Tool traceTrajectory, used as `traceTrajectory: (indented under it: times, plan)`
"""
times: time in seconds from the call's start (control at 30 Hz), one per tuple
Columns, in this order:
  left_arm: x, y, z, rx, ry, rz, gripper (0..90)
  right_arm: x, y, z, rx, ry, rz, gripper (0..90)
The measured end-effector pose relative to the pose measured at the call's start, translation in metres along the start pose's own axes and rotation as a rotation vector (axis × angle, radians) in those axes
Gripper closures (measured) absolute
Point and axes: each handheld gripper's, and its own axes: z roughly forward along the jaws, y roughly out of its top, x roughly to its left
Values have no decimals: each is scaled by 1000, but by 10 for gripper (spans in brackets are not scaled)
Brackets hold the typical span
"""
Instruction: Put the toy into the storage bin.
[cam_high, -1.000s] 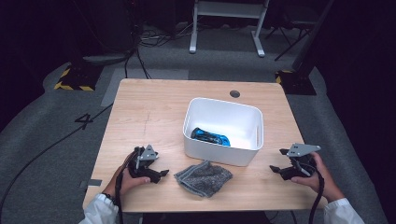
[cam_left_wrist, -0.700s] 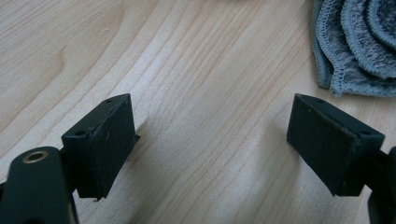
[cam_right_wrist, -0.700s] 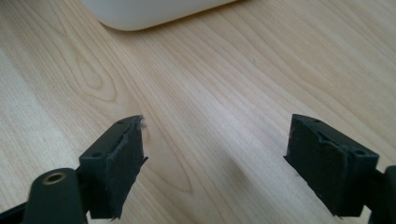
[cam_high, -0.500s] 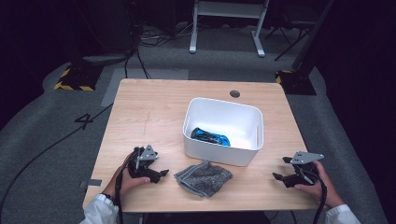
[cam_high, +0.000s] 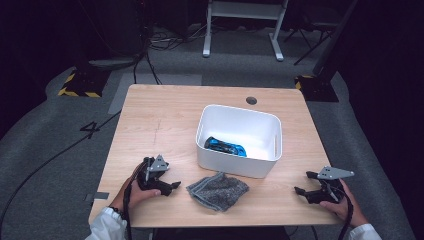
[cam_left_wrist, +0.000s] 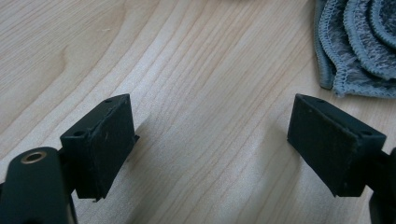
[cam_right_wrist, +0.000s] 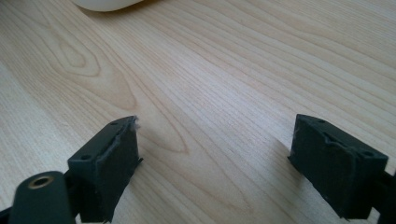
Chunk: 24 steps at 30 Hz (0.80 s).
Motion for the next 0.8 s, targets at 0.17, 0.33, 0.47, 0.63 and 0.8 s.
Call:
traceTrajectory:
  times: [0.17, 0.33, 0.47, 0.63, 0.8]
  plan:
    - [0, 0, 0, 0, 0, 0, 153, 0, 0, 0, 0, -4, 2, 153]
    - [0, 0, 0, 0, 2, -4, 153, 0, 0, 0, -1, -3, 3, 157]
    - [0, 0, 0, -1, 2, -5, 153, -1, 0, 0, -1, -7, 5, 155]
    - [0, 0, 0, 0, 0, -2, 151, -1, 0, 0, -1, -9, 7, 155]
    - [1, 0, 0, 1, 1, 0, 150, -1, 0, 0, -2, -11, 10, 155]
